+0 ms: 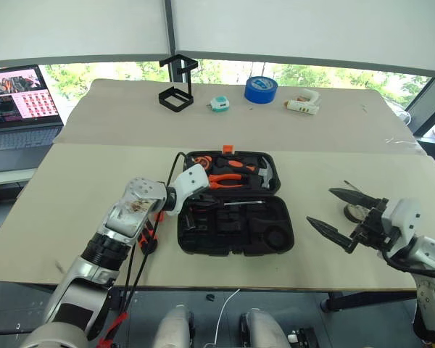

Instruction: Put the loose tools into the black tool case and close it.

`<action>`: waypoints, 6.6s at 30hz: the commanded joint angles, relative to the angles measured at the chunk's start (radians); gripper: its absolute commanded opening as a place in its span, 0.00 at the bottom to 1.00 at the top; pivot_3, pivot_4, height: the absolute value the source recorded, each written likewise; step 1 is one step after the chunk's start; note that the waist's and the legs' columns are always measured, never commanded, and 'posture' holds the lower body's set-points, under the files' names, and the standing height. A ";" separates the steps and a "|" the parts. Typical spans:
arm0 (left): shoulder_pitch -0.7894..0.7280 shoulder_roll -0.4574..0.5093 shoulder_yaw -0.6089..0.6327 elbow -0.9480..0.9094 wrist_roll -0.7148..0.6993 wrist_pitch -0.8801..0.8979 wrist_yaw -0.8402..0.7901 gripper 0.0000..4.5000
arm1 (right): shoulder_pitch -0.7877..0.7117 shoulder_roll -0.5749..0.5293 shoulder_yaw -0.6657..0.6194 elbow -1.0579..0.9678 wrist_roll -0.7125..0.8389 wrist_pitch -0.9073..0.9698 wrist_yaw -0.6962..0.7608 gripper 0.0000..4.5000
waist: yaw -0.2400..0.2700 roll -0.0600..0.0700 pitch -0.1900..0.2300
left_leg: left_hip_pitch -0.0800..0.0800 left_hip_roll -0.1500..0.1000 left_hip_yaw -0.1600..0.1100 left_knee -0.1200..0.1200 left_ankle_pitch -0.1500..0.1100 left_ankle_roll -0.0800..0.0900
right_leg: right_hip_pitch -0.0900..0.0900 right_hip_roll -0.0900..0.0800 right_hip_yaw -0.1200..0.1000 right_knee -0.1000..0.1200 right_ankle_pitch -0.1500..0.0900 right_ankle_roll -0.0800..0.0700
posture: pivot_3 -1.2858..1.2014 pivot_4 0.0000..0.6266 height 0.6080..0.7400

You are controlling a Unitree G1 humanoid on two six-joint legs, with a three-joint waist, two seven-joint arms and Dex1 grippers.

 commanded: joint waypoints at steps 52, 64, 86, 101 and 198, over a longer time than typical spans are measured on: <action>0.558 0.152 0.450 -0.576 -0.657 -0.148 -0.072 1.00 | -0.686 -0.405 0.198 1.287 -0.492 -0.098 0.185 1.00 | -0.027 0.013 -0.008 | 0.014 -0.001 0.013 -0.010 -0.003 0.005 | 0.001 0.002 0.022 -0.004 0.000 0.001 | 0.52 0.24 1.00; 0.618 0.184 0.467 -0.602 -0.669 -0.135 -0.071 1.00 | -0.876 -0.362 0.337 1.486 -0.628 -0.058 0.165 0.68 | -0.030 0.013 -0.008 | 0.013 -0.002 0.014 -0.011 -0.003 0.005 | 0.001 0.000 0.022 -0.006 0.000 0.002 | 0.52 0.24 1.00; 0.770 0.186 0.570 -0.489 -0.585 -0.243 -0.083 1.00 | -0.884 -0.261 0.361 0.627 -0.261 0.252 0.626 0.22 | -0.062 0.019 -0.004 | 0.017 0.003 0.012 -0.015 -0.003 0.005 | 0.000 0.003 0.023 -0.003 0.001 0.001 | 0.52 0.24 1.00; 0.820 0.197 0.573 -0.508 -0.568 -0.275 -0.062 1.00 | -0.926 -0.105 0.722 0.291 -0.471 0.412 0.535 0.22 | -0.004 0.019 -0.004 | -0.003 0.000 0.013 -0.007 -0.002 0.003 | -0.017 -0.001 0.019 -0.002 0.004 0.001 | 0.52 0.24 1.00; 1.061 0.265 1.046 -0.629 -0.732 0.240 0.529 1.00 | -0.402 -0.024 0.119 0.271 0.012 -0.051 0.380 0.99 | -0.018 0.009 -0.004 | 0.008 0.002 0.013 -0.010 -0.002 0.002 | -0.010 0.000 0.020 -0.001 0.001 -0.002 | 0.52 0.24 1.00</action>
